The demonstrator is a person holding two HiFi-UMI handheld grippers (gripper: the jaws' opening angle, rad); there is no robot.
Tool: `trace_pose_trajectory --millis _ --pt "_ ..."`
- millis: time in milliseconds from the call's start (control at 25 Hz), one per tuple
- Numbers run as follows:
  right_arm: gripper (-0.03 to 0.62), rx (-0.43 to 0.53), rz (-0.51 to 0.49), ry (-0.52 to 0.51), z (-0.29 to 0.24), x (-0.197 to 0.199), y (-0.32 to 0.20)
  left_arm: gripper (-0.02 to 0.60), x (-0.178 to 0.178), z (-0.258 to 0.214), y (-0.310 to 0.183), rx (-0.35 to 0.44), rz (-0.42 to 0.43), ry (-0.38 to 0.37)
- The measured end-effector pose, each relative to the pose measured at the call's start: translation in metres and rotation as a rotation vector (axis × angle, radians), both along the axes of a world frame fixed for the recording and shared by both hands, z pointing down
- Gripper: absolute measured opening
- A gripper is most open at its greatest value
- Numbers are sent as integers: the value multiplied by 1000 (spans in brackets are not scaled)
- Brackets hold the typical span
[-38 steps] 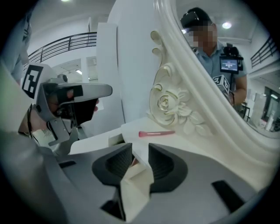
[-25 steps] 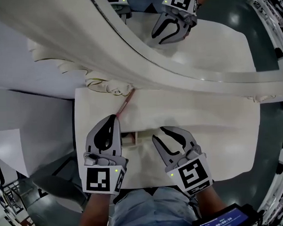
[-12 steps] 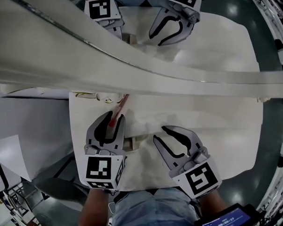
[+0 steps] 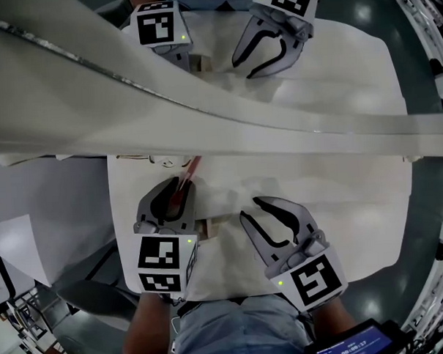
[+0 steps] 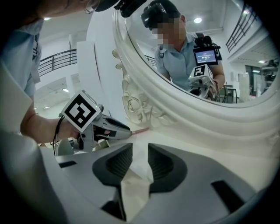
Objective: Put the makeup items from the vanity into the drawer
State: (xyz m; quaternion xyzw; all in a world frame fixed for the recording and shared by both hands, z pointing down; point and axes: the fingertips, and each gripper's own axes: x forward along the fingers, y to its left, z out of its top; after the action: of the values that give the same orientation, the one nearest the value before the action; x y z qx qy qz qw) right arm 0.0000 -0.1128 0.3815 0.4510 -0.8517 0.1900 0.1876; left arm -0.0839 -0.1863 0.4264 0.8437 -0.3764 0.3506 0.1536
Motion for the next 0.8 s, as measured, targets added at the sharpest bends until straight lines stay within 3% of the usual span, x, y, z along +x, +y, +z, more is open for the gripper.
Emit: trace_pose_trajectory --millis 120,280,400,800 --pt "107 6 9 -7 -3 1 -2 106 4 2 4 -6 45 -47" --pt "106 -4 2 -4 -3 0 -1 98 3 2 3 -44 43 -31" --pt "106 -1 4 -6 -2 1 -2 47 3 3 1 -49 50 -28" --pt "103 6 -3 -9 3 -1 8 44 -9 -7 11 27 85 -4"
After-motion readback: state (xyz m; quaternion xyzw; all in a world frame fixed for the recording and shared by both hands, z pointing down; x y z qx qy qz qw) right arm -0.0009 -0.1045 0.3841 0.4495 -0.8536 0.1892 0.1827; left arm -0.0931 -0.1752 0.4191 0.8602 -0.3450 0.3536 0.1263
